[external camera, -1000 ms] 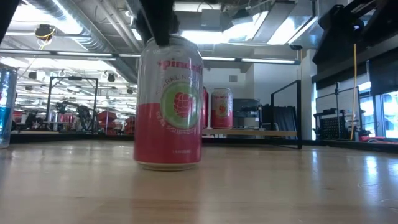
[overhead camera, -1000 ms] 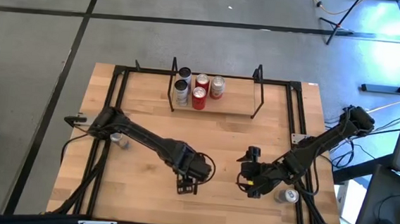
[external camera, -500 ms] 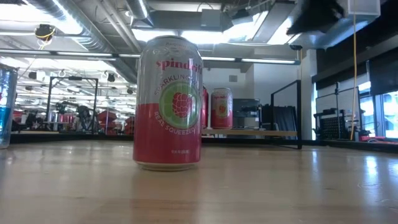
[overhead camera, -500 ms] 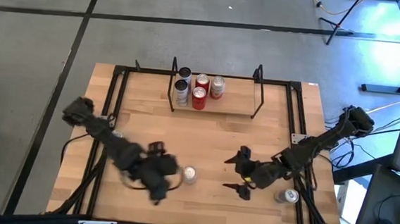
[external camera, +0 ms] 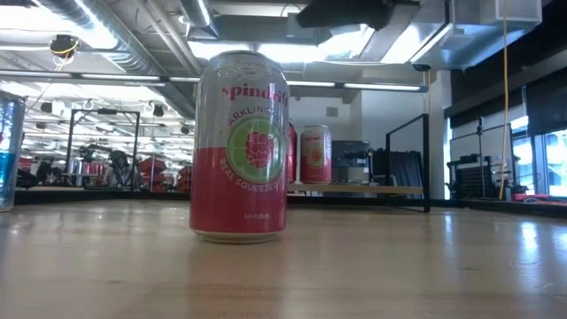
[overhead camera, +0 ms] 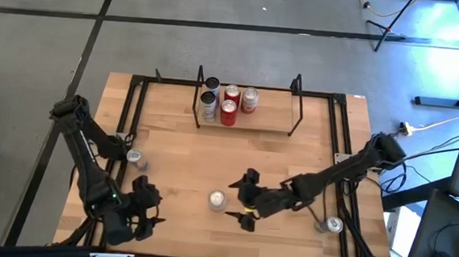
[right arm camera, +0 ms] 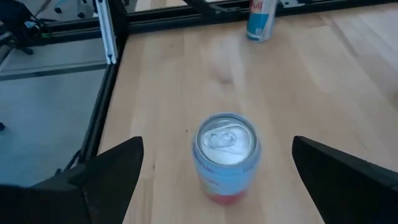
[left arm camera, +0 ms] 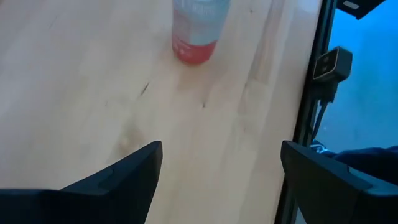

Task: Place canned beverage on shelf
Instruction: Put the pink soda can on the shelf

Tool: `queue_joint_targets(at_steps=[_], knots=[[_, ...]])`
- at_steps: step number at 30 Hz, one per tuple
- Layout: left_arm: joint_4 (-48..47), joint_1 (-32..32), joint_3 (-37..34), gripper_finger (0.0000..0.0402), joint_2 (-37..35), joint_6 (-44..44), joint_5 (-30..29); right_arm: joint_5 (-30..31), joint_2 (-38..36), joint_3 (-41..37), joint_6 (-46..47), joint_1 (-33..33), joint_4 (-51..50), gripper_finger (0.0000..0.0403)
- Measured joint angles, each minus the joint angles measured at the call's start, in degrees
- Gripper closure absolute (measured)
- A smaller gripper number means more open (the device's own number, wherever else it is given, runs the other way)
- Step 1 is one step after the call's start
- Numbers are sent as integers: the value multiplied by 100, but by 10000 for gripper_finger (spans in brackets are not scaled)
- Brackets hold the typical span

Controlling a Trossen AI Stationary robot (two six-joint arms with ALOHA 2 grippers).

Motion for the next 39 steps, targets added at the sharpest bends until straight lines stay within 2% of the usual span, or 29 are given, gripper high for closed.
queue_joint_targets(at_steps=[7,16,26,30,36,39], knots=[[257,-223,-441,88,3,-383,-45,81,624,520,27,-13,20,8],[280,-168,-459,88,5,-384,-70,206,1244,526,57,-266,5,8],[286,-166,-459,88,8,-384,-66,-103,1501,526,20,-449,130,12],[285,-166,-459,88,8,-285,-63,-100,1549,523,19,-458,377,48],[284,-166,-459,88,10,-211,-59,-120,1572,522,78,-454,410,145],[285,-166,-459,88,10,-211,-57,-124,1528,583,89,-454,261,152]])
